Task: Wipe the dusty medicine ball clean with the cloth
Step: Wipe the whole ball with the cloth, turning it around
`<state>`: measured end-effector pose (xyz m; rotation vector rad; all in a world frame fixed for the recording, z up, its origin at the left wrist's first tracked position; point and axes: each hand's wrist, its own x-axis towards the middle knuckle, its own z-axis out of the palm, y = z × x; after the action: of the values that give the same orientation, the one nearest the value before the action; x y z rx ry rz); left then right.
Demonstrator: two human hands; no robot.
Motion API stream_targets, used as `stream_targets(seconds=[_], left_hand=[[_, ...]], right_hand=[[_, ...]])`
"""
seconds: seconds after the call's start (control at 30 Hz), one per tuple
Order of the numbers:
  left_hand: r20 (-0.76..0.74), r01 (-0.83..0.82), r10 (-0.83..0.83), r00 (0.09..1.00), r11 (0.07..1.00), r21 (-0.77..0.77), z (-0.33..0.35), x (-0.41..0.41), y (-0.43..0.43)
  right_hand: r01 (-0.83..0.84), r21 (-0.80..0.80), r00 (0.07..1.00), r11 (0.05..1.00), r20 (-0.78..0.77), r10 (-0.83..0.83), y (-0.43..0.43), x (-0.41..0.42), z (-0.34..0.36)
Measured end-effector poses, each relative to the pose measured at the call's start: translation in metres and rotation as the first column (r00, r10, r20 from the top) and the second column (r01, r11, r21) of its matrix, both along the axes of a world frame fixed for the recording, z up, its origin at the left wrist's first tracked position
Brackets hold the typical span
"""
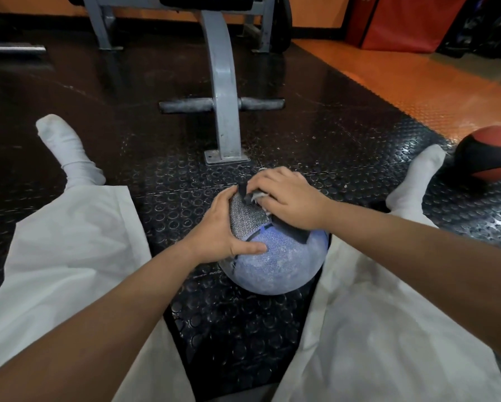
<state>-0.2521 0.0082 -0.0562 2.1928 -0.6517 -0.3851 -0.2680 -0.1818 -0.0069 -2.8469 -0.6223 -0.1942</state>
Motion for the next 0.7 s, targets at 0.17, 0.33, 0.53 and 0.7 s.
stream_targets(seconds=[0.17,0.33,0.53,0.7], left_hand=[[-0.033,-0.016,0.016,0.999,1.0,-0.007,0.002,0.008,0.01],[-0.027,0.034,-0.034,0.999,0.999,0.007,0.003,0.008,0.009],[0.008,0.021,-0.022,1.0,0.999,0.039,0.005,0.003,-0.003],[-0.009,0.09,-0.089,0.996,0.989,0.12,0.014,0.017,0.0]], right_hand=[[-0.03,0.004,0.992,1.0,0.119,0.029,0.008,-0.017,-0.012],[-0.276,-0.182,0.95,0.944,0.095,0.296,-0.021,-0.029,-0.013],[0.091,-0.008,0.99,0.996,-0.104,-0.091,0.009,0.016,0.007],[-0.121,-0.044,0.991,0.992,-0.063,0.118,0.018,-0.02,0.0]])
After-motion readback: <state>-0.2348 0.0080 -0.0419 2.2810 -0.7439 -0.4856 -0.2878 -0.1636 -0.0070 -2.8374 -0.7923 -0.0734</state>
